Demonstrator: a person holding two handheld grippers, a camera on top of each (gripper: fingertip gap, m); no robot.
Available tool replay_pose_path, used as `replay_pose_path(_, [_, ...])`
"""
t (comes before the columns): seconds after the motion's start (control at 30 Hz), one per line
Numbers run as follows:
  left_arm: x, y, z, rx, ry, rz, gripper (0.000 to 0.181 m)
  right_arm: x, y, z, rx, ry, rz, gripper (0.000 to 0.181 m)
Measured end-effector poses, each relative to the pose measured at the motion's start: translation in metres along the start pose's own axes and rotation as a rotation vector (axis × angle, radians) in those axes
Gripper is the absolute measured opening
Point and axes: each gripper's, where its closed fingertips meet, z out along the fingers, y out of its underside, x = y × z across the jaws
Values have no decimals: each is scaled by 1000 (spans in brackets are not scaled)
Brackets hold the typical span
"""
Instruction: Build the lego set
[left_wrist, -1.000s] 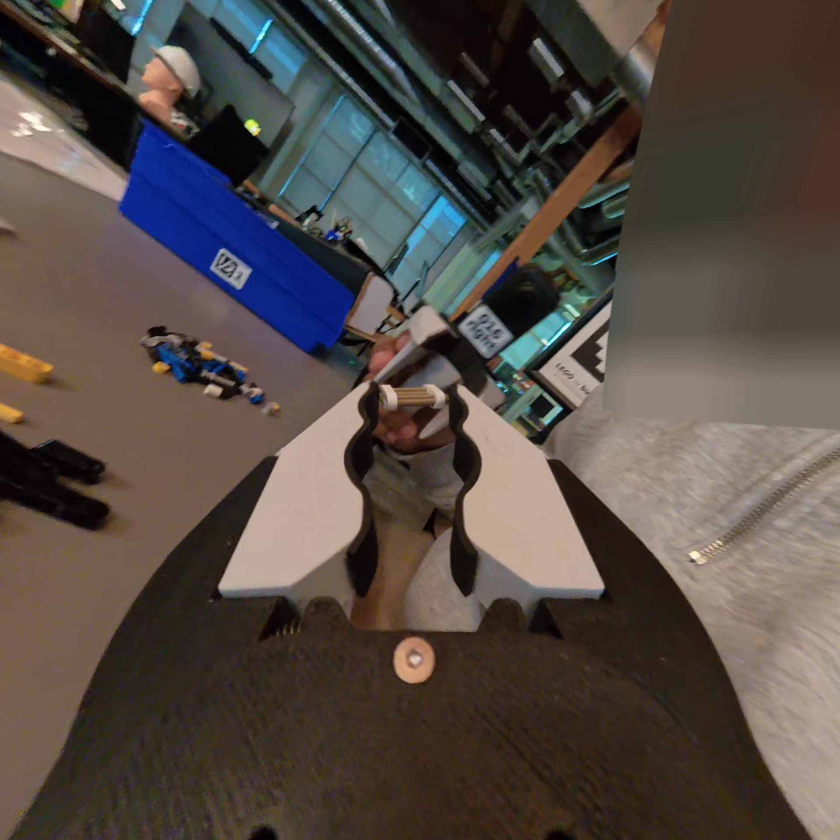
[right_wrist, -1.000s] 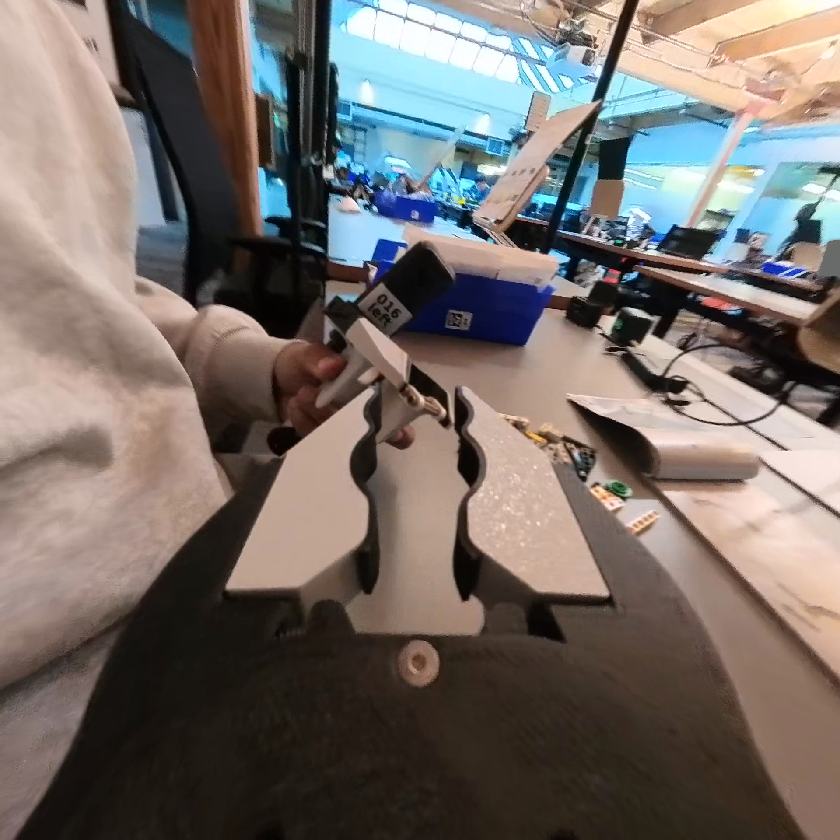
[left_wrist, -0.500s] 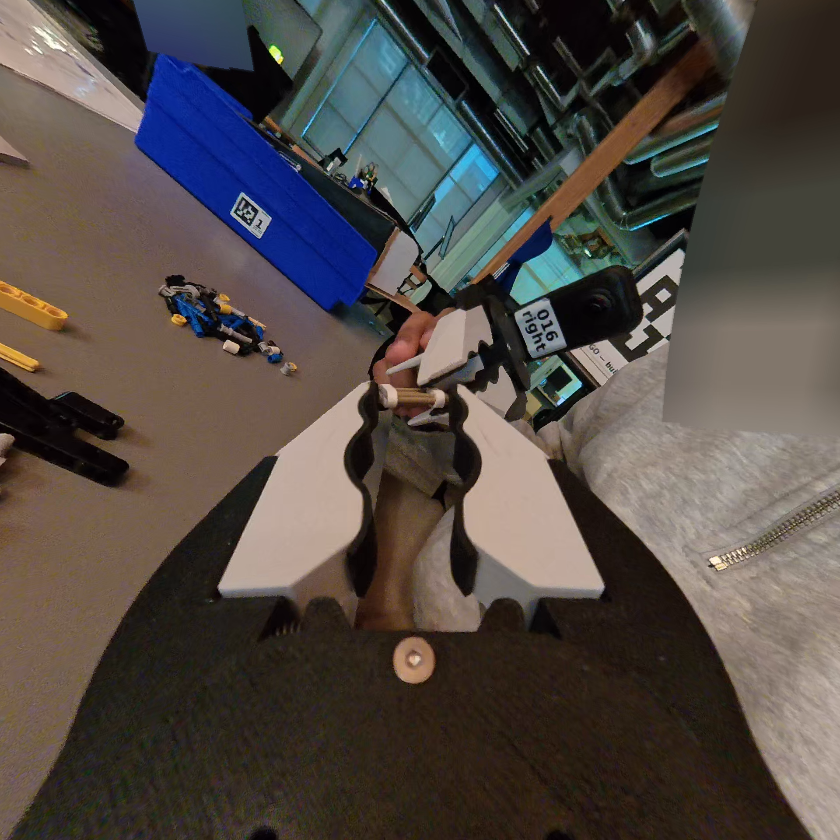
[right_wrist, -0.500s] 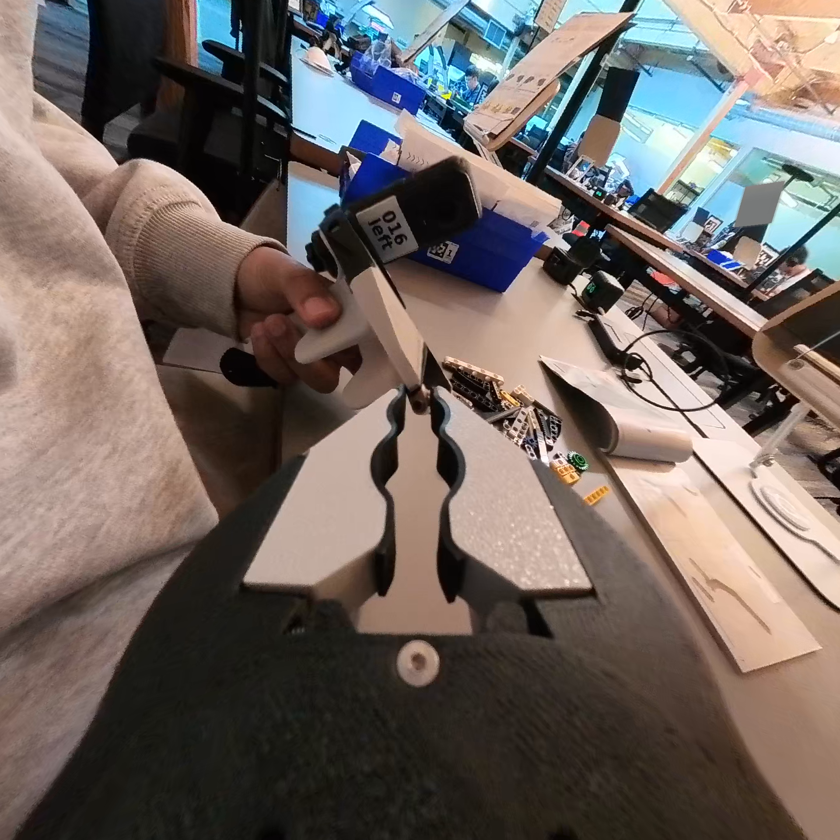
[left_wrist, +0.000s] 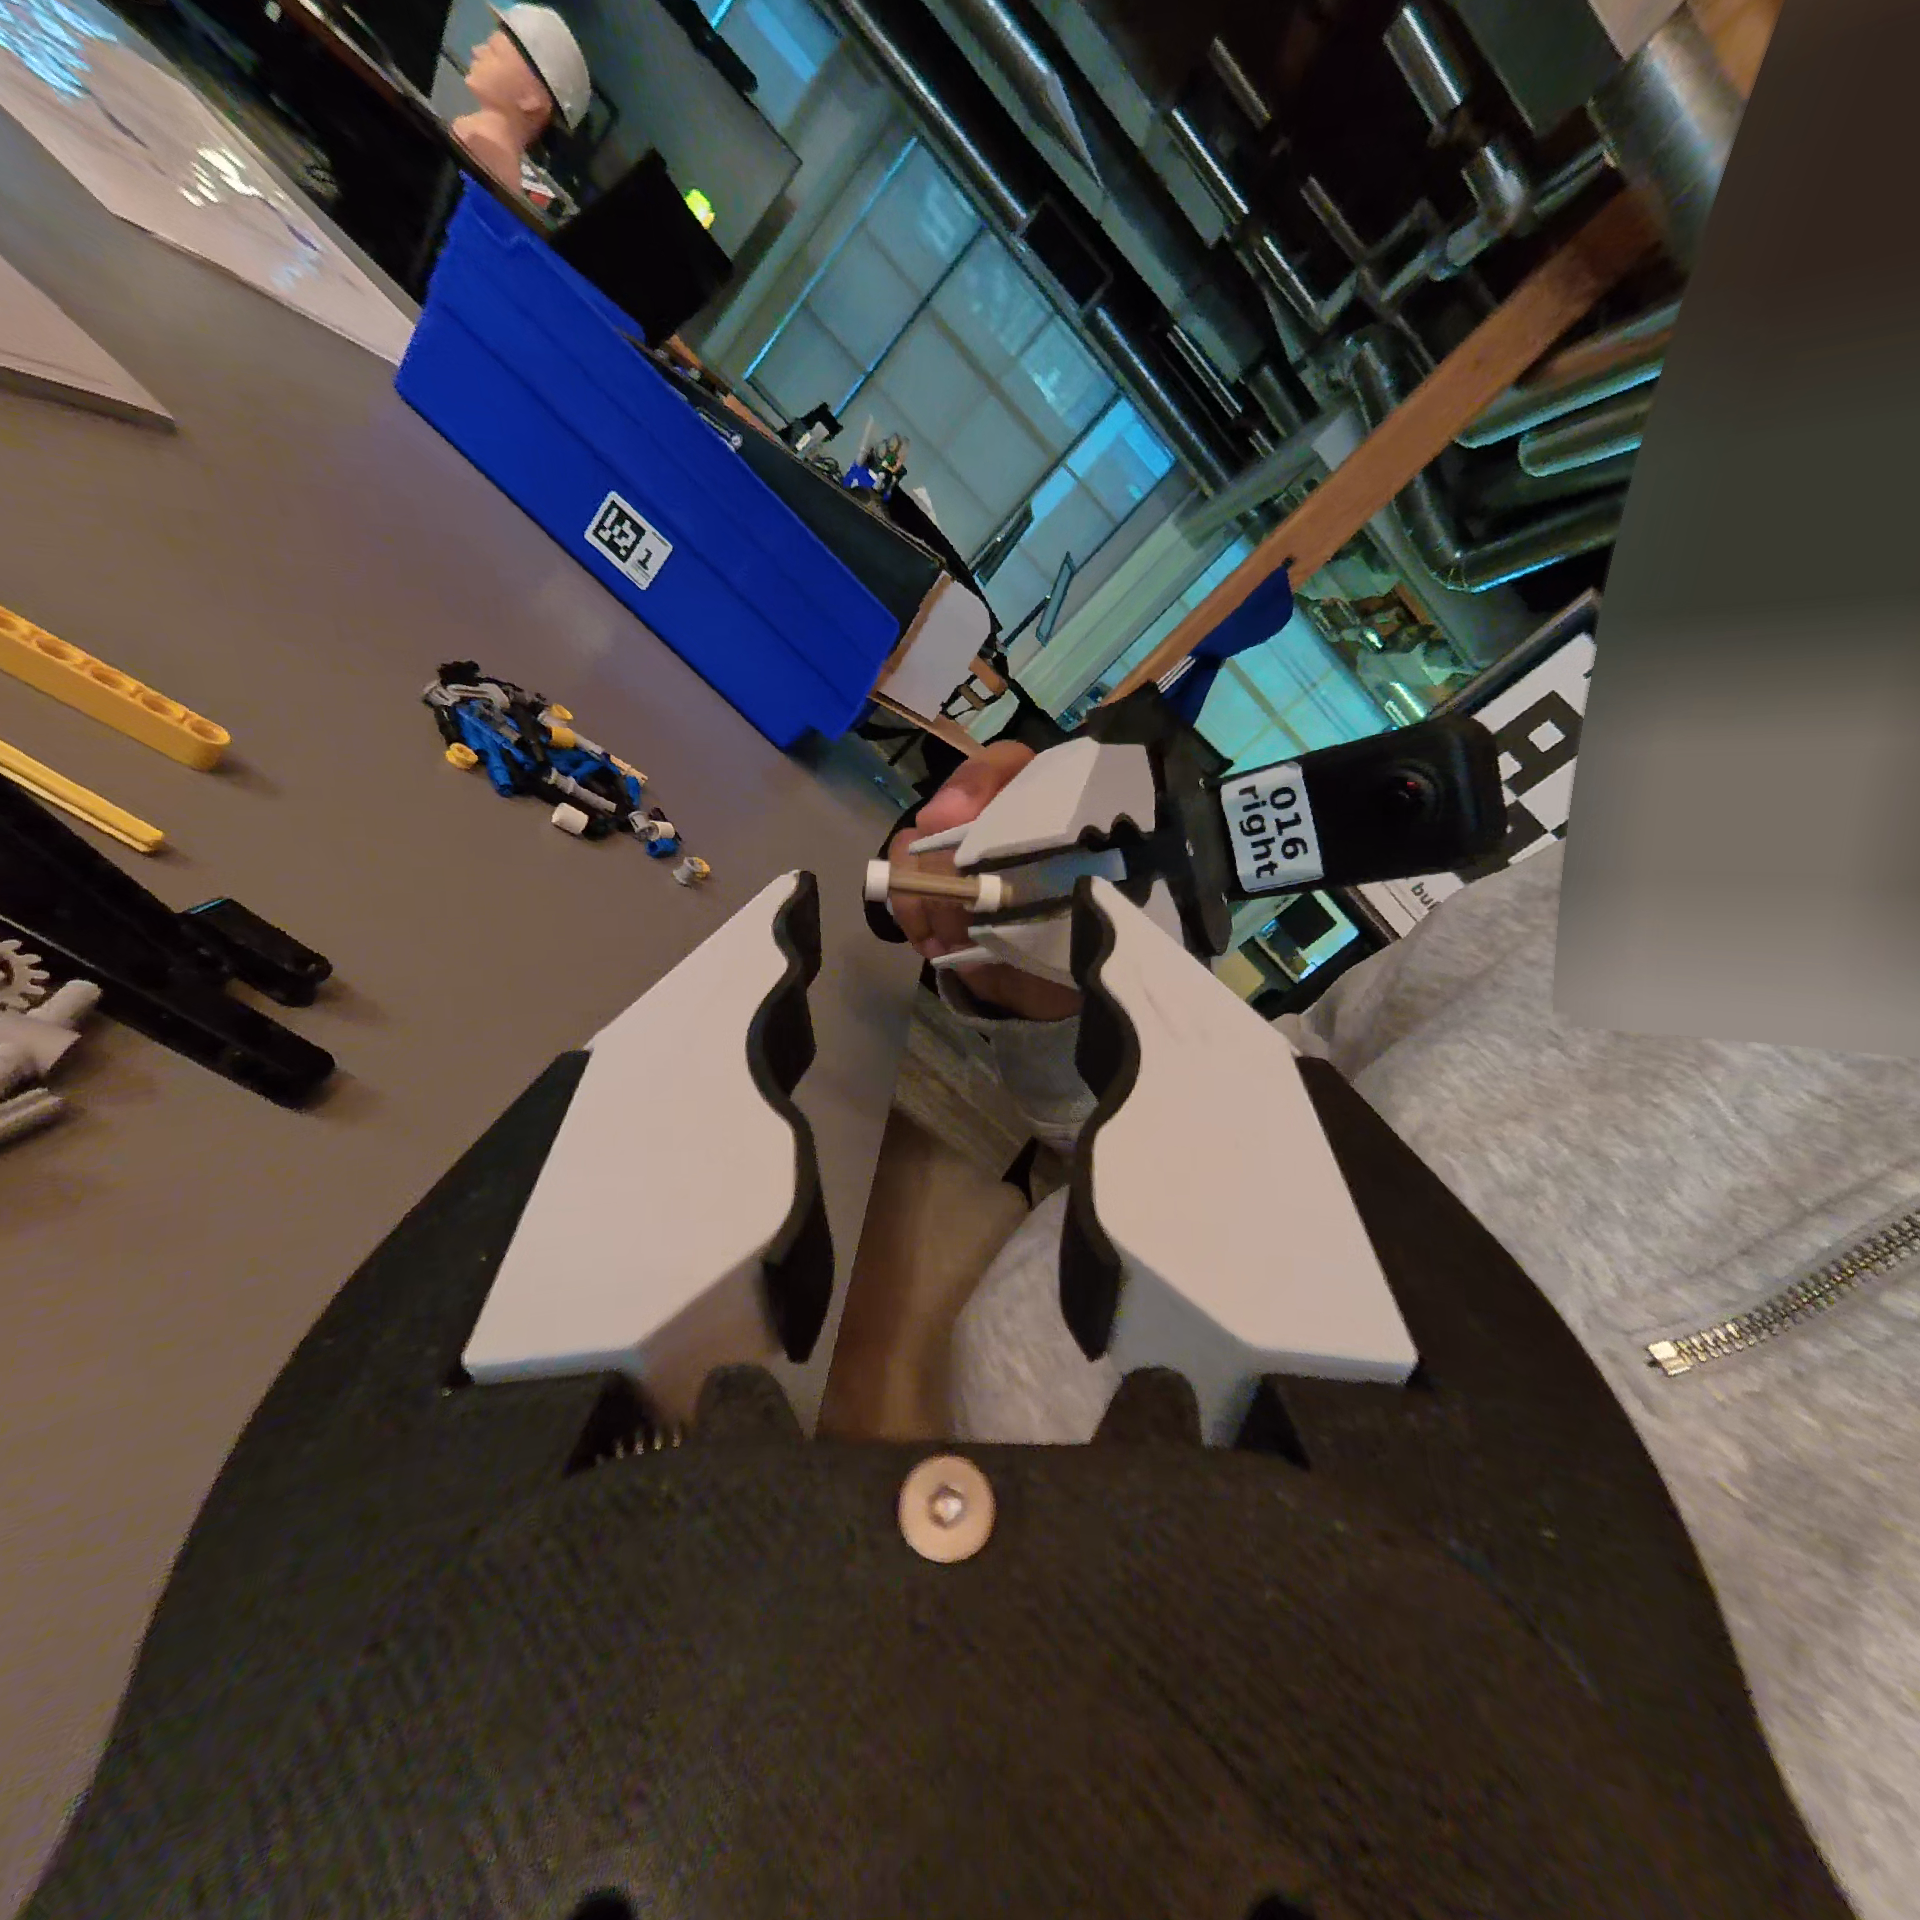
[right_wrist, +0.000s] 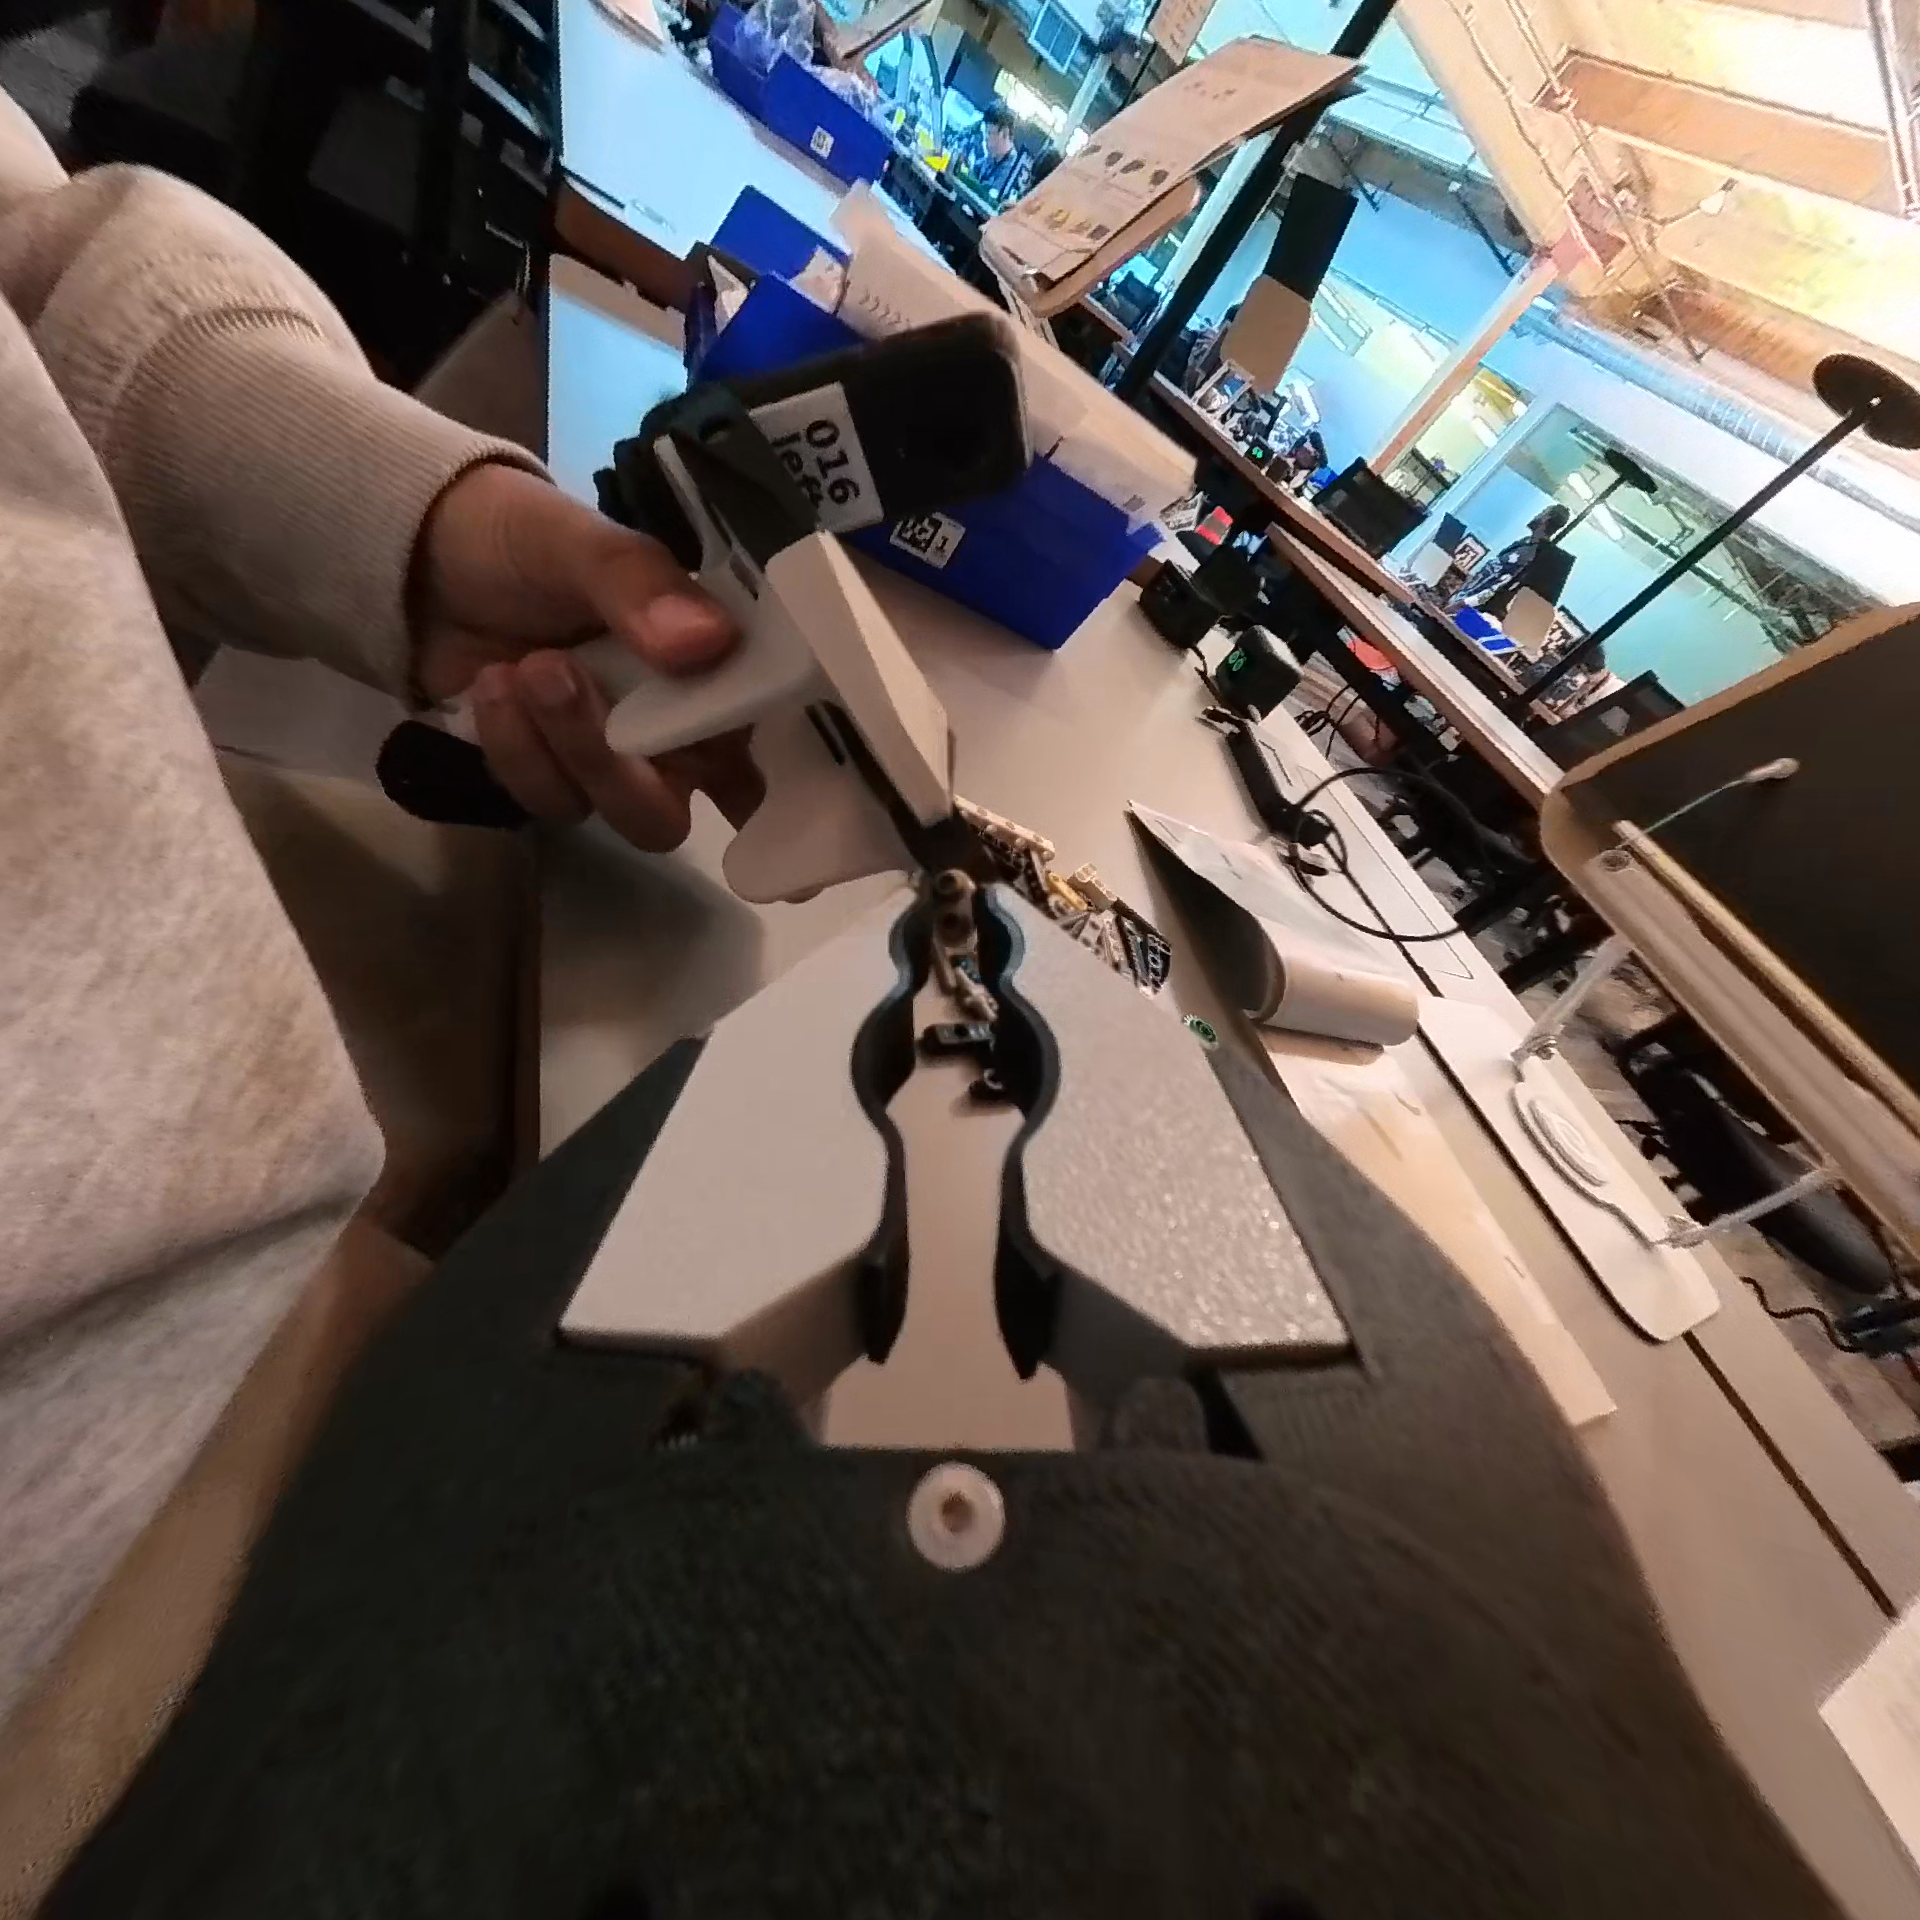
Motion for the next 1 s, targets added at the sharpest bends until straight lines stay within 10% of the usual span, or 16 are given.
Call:
replay_pose_path(0.67, [-5,1,0,-12,-62,72,26,-4,3,3,-40,2,-68,5])
replay_pose_path(1.0, [-1,-9,-4,55,-19,42,26,7,-4,0,52,-53,276,27])
